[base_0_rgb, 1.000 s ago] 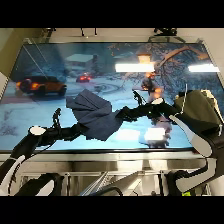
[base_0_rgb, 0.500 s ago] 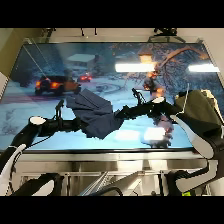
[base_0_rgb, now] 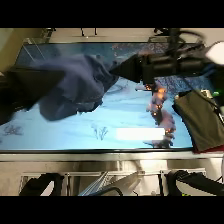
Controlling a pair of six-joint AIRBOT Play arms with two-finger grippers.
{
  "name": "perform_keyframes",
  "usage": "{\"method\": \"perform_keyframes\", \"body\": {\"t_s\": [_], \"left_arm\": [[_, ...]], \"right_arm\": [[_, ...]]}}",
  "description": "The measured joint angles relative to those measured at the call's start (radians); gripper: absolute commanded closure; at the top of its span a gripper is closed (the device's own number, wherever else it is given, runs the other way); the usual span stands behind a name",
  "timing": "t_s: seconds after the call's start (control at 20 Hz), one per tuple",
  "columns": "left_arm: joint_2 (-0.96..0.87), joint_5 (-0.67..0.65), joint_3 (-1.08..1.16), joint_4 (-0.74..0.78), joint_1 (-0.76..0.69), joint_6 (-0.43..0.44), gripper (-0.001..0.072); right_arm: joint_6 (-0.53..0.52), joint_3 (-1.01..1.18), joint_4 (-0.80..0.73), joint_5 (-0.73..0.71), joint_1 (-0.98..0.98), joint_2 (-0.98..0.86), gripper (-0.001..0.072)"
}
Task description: Fold the shirts.
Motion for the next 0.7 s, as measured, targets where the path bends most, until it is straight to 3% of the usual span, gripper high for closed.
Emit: {"method": "perform_keyframes", "body": {"t_s": [0.2,0.4,0.7], "left_arm": [[0.004,0.006,0.265,0.089,-0.035,-0.106,0.0696],[-0.121,-0.056,0.341,0.137,-0.044,-0.152,0.0696],[-0.48,-0.022,0.208,0.161,-0.02,-0.038,0.0696]], "right_arm": [[0.071,0.203,-0.133,-0.019,0.05,0.035,0.0694],[0.098,0.262,-0.219,-0.045,0.064,-0.059,0.0694],[0.182,0.278,-0.557,-0.1,0.066,-0.369,0.0694]]}}
